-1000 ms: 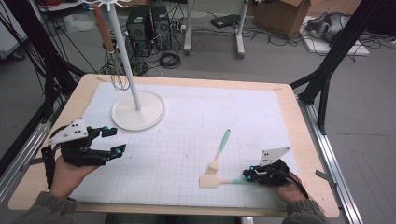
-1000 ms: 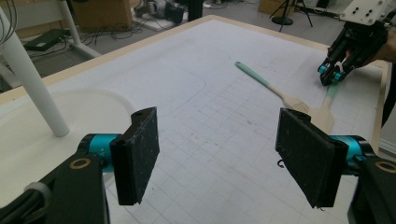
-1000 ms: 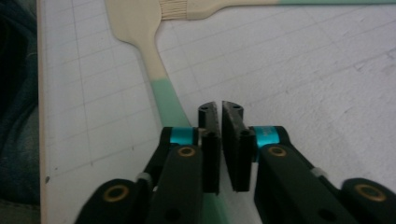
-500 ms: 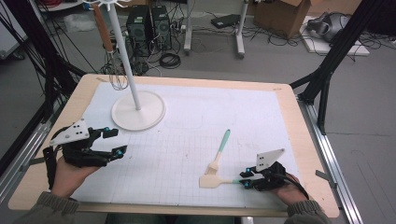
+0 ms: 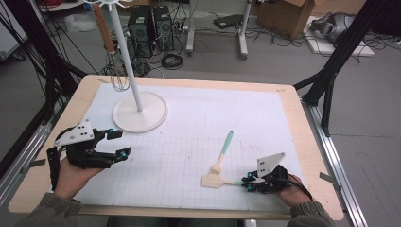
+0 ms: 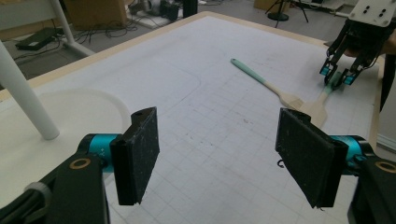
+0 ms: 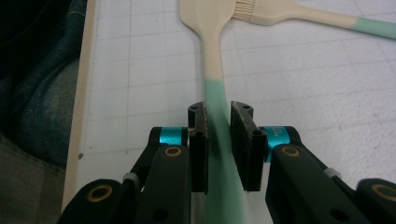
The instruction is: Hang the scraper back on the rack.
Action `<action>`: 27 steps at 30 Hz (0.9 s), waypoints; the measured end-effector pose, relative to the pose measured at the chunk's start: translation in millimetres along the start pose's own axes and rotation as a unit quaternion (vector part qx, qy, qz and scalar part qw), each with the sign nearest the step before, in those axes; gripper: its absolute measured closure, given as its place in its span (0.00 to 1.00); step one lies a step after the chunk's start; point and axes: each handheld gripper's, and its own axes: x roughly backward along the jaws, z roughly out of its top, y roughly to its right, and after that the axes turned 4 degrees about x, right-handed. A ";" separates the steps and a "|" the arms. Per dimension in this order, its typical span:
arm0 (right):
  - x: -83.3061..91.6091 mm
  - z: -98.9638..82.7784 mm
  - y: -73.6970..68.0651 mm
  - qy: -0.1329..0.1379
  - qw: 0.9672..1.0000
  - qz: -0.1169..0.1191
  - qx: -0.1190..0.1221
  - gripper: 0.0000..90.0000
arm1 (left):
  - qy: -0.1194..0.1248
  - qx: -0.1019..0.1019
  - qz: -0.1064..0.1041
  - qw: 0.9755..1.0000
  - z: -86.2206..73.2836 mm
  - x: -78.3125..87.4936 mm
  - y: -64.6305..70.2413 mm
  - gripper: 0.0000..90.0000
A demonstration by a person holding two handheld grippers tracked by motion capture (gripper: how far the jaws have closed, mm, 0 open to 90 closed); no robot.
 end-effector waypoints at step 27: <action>-7.9 59.8 14.7 0.042 0.999 0.001 0.020 0.87 | -0.014 -0.014 -0.031 0.999 3.5 -17.5 7.9 0.35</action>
